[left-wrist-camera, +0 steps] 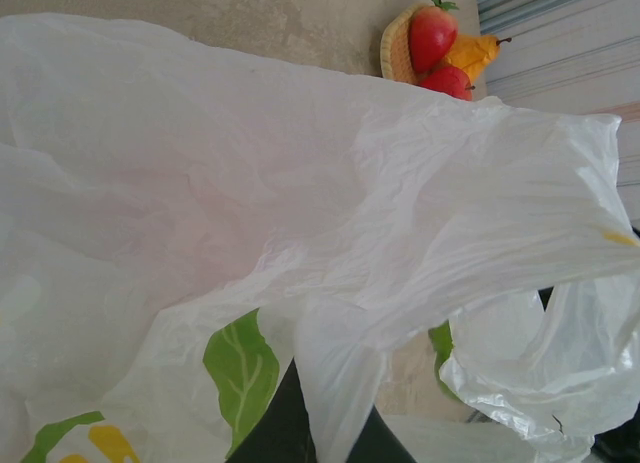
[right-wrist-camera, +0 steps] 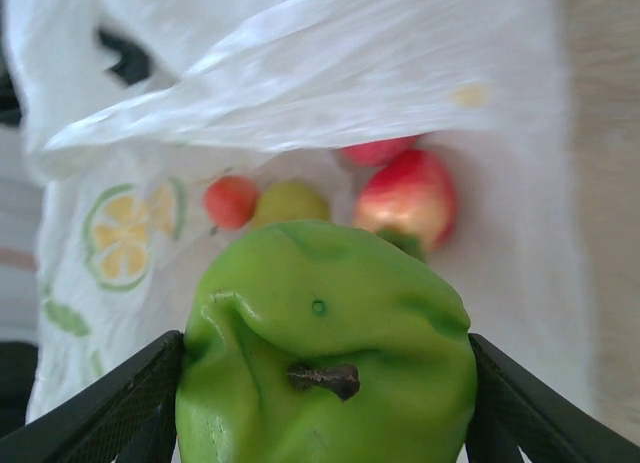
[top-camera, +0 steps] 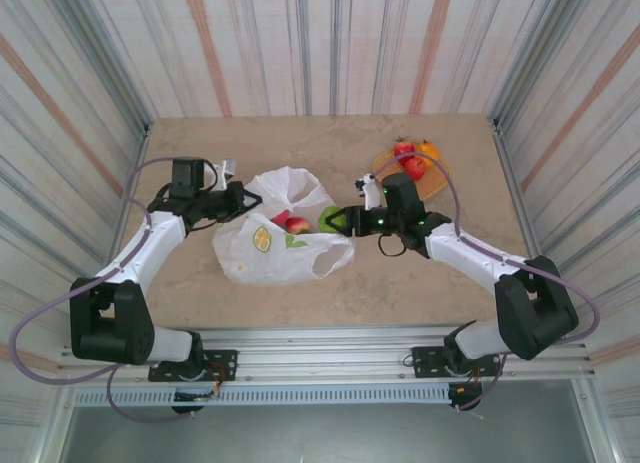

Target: Place the fruits into the plastic bag

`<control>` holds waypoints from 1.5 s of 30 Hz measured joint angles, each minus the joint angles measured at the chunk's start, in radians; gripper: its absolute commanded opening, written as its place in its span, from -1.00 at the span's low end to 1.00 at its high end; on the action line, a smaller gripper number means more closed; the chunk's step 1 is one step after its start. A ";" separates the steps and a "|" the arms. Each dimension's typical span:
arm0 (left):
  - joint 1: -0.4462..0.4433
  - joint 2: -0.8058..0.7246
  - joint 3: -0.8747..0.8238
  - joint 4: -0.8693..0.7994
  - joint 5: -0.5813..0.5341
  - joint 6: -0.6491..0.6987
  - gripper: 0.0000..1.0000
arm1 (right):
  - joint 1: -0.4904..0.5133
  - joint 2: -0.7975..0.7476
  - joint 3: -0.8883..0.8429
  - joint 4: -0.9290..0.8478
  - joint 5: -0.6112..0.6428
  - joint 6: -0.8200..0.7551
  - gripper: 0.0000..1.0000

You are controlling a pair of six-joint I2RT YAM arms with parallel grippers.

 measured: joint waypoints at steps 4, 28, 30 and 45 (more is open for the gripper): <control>0.000 0.000 0.000 0.000 0.001 0.000 -1.00 | 0.081 0.030 0.000 0.063 0.002 0.001 0.10; -0.023 -0.010 0.000 0.001 0.107 -0.078 -1.00 | 0.362 0.366 0.091 0.417 0.212 0.099 0.16; -0.023 -0.010 0.000 0.001 0.113 -0.083 -1.00 | 0.369 0.396 0.113 0.440 0.211 0.117 0.18; -0.020 -0.010 0.000 0.000 0.122 -0.094 -1.00 | 0.377 0.514 0.177 0.504 0.208 0.206 0.64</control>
